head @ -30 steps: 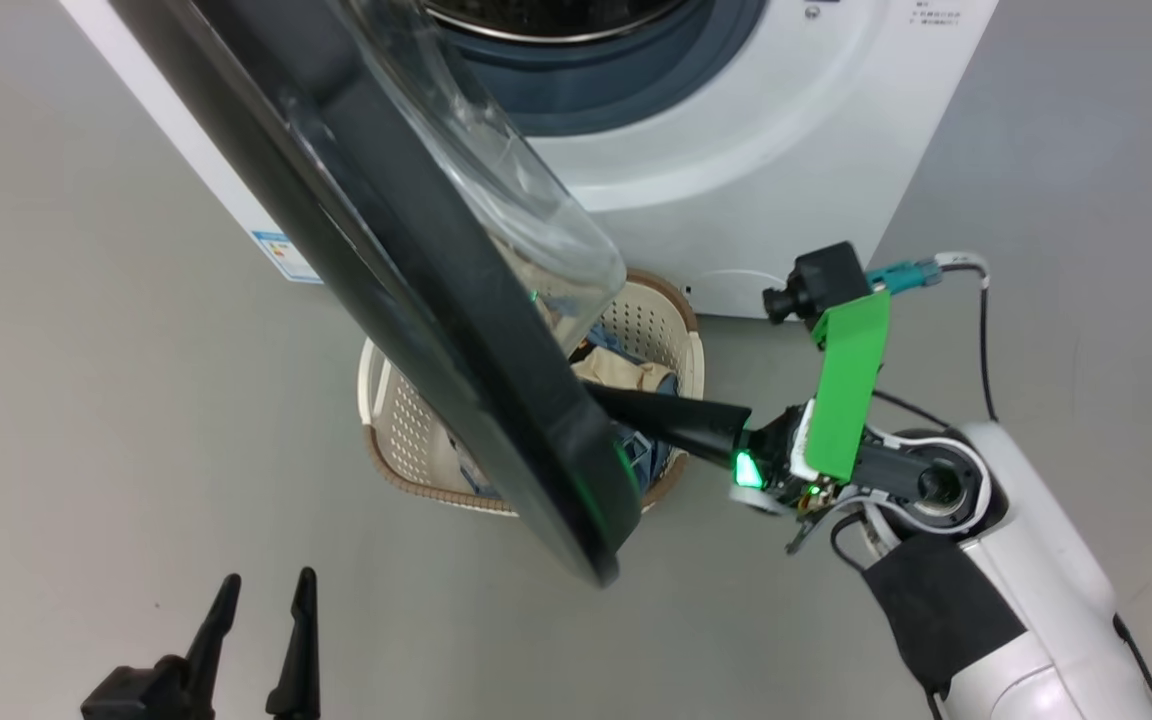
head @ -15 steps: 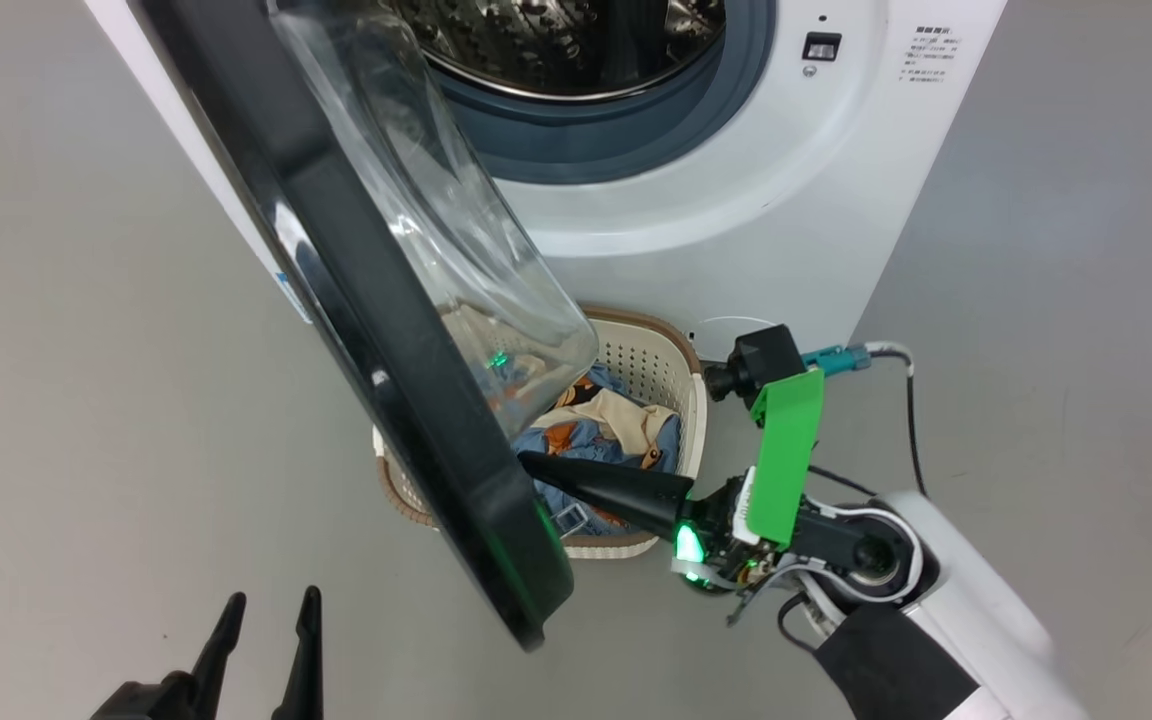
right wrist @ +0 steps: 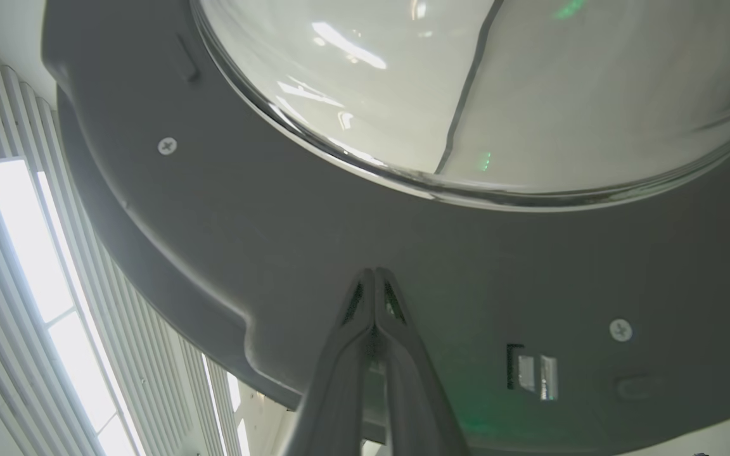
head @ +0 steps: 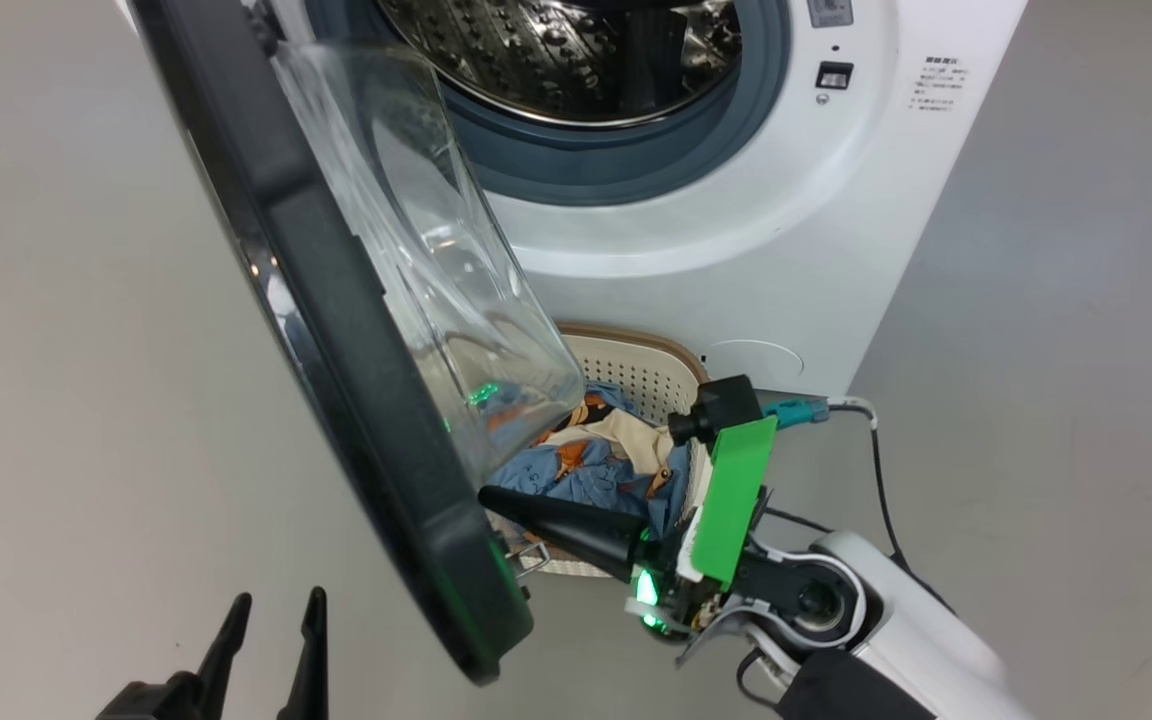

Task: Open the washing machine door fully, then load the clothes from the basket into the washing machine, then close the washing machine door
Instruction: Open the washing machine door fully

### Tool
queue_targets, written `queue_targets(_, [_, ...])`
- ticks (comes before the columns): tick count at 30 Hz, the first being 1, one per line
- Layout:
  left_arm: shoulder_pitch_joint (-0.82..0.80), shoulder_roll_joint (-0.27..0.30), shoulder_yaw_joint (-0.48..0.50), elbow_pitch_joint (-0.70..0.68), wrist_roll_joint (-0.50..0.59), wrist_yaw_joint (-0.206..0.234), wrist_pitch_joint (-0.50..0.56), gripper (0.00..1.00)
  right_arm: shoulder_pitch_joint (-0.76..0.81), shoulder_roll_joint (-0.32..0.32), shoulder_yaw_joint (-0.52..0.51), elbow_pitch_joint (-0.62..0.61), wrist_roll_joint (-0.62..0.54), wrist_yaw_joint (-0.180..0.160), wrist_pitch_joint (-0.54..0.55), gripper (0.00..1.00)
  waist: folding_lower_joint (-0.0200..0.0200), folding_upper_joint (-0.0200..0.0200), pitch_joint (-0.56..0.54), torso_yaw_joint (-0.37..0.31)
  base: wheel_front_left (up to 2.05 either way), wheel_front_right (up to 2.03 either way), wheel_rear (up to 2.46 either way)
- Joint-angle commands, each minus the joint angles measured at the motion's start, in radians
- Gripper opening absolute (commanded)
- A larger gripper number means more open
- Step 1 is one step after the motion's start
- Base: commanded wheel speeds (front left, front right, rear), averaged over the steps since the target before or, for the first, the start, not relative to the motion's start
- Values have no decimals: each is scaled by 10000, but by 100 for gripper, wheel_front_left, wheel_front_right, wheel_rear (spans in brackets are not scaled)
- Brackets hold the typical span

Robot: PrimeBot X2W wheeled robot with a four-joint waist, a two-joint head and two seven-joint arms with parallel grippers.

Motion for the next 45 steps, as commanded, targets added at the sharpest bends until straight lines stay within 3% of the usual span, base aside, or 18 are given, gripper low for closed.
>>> queue_targets(1, [-59,150,287,-245,-52,26,-65,100,-130,351,334,-299,190,90,-134,0,0,0,-64,69,0,0,0])
queue_targets(12, [-118,150,155,-267,-48,54,-65,100,-167,352,1043,-297,632,90,-1056,0,0,0,-261,240,0,0,0])
queue_targets(24, [-50,150,710,-315,-55,80,-65,100,183,352,409,-423,-293,90,-1555,0,0,0,-453,-258,0,0,0])
queue_targets(25, [-52,150,763,-327,-57,85,-65,100,255,352,297,-474,-537,90,-1683,28,0,0,-459,-308,0,0,0])
queue_targets(27, [-45,150,871,-349,-56,92,-65,100,437,352,128,-661,-974,90,-1837,58,0,0,-506,-422,0,0,0])
queue_targets(29, [-11,150,985,-369,-44,90,-65,100,644,348,-92,-903,-1440,90,-2056,100,0,0,-561,-543,0,0,0])
queue_targets(32, [26,150,1153,-389,11,73,-65,100,917,160,-333,-1390,-2346,90,-2557,100,0,0,-646,-728,0,0,0])
queue_targets(37, [110,150,1472,-424,34,102,-65,100,1176,-739,-25,-2020,-4631,90,-4864,100,0,0,-796,-1030,0,0,0])
queue_targets(42, [295,150,1812,-510,67,104,-65,100,1279,-1940,983,-1720,-6406,90,-7627,100,0,0,-957,-1402,0,0,0])
queue_targets(45, [395,150,2021,-513,98,77,-65,100,1366,-2506,1137,-1131,-7337,90,-8300,100,0,0,-1068,-1600,0,0,0])
